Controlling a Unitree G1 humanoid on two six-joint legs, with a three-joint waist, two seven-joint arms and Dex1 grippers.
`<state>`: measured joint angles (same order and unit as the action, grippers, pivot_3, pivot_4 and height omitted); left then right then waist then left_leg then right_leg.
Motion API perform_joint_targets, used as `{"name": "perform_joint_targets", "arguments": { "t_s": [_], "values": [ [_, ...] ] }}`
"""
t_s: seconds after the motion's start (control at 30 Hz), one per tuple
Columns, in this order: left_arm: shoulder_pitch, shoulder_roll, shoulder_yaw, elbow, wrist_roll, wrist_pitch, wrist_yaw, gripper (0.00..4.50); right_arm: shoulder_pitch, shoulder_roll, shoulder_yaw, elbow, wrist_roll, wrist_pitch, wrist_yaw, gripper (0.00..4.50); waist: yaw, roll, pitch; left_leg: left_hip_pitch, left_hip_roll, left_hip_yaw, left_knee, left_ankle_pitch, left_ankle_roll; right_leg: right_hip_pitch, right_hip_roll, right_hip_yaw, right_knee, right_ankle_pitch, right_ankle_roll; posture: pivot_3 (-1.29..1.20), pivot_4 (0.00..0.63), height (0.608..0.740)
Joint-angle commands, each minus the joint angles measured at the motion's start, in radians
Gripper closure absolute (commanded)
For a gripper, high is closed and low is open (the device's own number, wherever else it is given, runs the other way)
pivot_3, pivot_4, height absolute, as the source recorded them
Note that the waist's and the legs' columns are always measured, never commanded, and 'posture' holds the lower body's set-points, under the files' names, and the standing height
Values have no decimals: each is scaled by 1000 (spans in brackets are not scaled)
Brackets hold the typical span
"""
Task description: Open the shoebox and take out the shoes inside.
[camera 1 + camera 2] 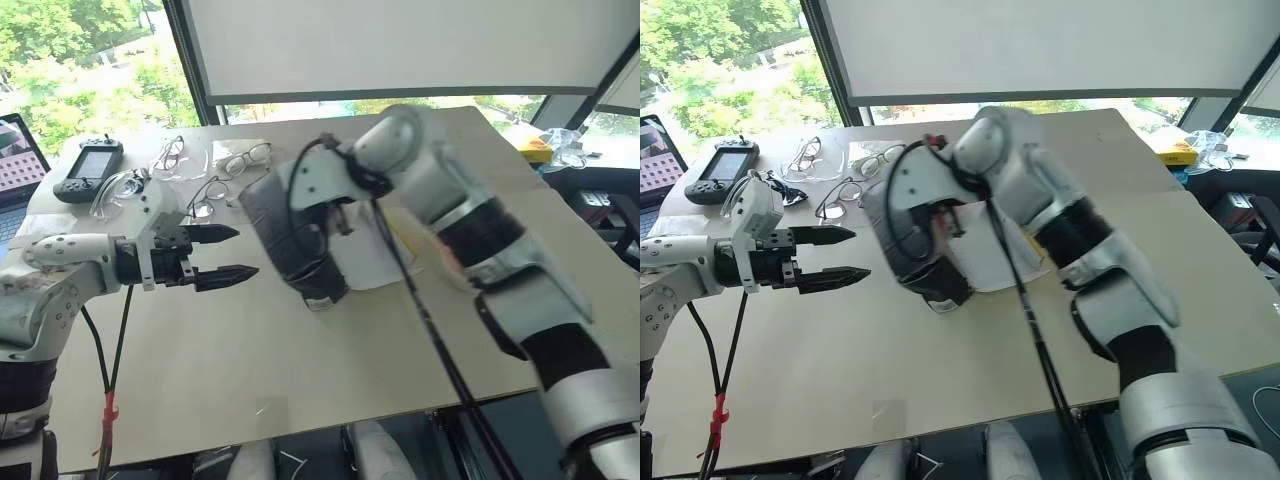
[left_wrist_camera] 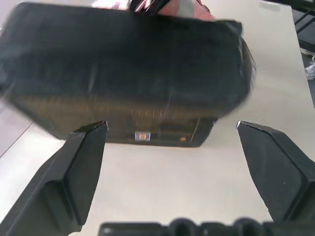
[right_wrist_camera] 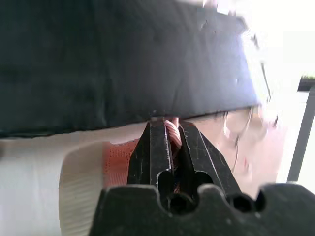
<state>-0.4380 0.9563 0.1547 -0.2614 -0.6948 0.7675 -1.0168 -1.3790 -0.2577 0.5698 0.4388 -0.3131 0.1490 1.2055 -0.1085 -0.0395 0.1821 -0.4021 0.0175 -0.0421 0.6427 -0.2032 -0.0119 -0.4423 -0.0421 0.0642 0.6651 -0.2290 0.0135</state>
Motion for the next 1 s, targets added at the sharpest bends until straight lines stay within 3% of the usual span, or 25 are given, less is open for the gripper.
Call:
{"name": "perform_joint_targets", "arguments": {
  "t_s": [0.03,0.2,0.37,0.57,0.83,1.0],
  "values": [
    [21,37,70,-31,-2,-3,2,0,-59,118,-40,49,15,-15,-111,4452,2,0,0,-1,0,-1,0,0,0,0,0,0,0,0,0,0,150,740],
    [80,60,142,-80,-30,29,22,0,-41,273,0,127,-1,-44,-194,4452,13,0,0,-2,-1,-2,0,0,0,0,-2,-2,-2,0,0,0,150,740],
    [129,70,188,-124,-49,55,39,0,5,323,27,151,-23,-60,-206,4452,19,0,0,-3,-2,-3,0,0,0,0,-3,-3,-2,0,0,0,150,740],
    [116,54,166,-117,-42,57,48,0,0,317,-7,138,-17,-37,-204,4452,20,0,0,-2,-1,-3,0,0,0,0,-2,-3,-2,0,0,0,150,740],
    [84,26,65,-77,5,14,24,0,-107,294,-247,50,161,330,-161,4452,20,0,0,-3,-1,-3,0,0,0,0,-2,-3,-2,0,0,0,150,740],
    [78,33,32,-59,13,-4,-8,0,-174,176,-327,60,208,430,-178,4452,23,0,0,-4,-1,-4,0,0,0,-1,-2,-4,-2,0,0,0,150,740]
  ]
}}
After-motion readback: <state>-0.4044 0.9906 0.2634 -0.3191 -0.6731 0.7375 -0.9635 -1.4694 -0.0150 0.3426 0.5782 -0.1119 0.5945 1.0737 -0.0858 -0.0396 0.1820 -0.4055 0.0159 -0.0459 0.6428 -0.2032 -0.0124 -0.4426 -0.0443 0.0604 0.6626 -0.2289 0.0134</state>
